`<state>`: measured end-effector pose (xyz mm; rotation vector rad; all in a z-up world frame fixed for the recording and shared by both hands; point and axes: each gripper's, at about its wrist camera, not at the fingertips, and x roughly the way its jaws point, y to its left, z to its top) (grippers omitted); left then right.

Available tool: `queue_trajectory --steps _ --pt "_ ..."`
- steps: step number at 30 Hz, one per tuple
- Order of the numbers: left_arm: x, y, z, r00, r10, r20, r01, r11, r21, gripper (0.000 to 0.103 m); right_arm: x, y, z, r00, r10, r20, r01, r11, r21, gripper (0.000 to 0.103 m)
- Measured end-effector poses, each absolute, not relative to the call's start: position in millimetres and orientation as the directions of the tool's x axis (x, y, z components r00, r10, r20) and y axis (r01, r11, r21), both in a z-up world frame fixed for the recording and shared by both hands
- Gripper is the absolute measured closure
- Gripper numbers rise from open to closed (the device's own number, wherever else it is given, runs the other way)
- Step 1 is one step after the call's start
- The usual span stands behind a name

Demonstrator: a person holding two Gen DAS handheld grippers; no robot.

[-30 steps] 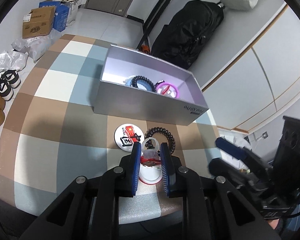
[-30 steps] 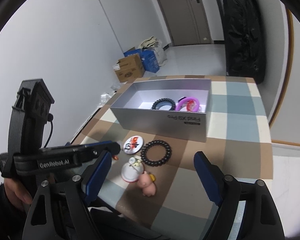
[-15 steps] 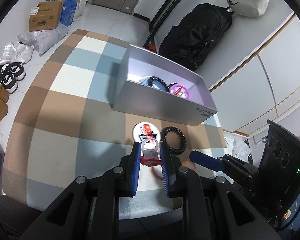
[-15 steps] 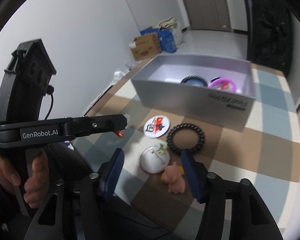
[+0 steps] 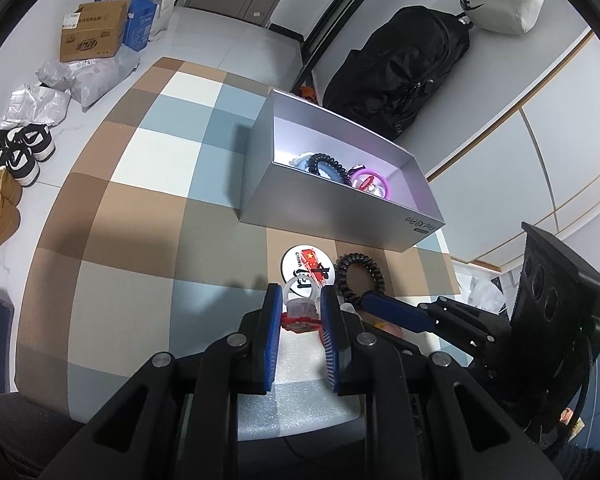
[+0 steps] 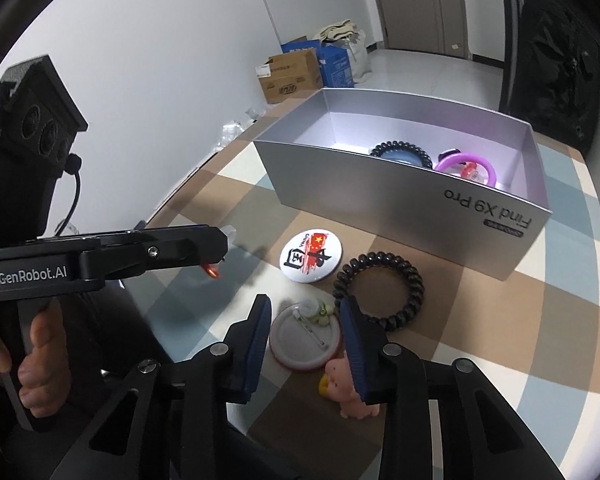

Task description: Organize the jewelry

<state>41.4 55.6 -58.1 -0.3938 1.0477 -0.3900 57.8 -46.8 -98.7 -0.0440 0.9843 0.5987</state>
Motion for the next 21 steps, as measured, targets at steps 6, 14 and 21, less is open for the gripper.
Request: queue_trajectory --steps 6,14,21 --pt "42.7 56.8 -57.3 0.445 -0.494 -0.747 0.126 0.86 -0.494 0.089 53.4 -30.3 -100.1 0.44 0.382 -0.813 -0.528 0.842 0.11 0.082" --pt "43.4 59.1 -58.1 0.447 -0.495 -0.745 0.116 0.858 -0.5 0.089 53.2 -28.5 -101.2 0.46 0.362 -0.811 -0.526 0.847 0.079 0.09" --pt "44.3 58.7 -56.3 0.449 -0.496 -0.743 0.117 0.857 -0.502 0.089 55.3 -36.3 -93.8 0.486 0.376 -0.789 -0.505 0.857 0.098 0.09"
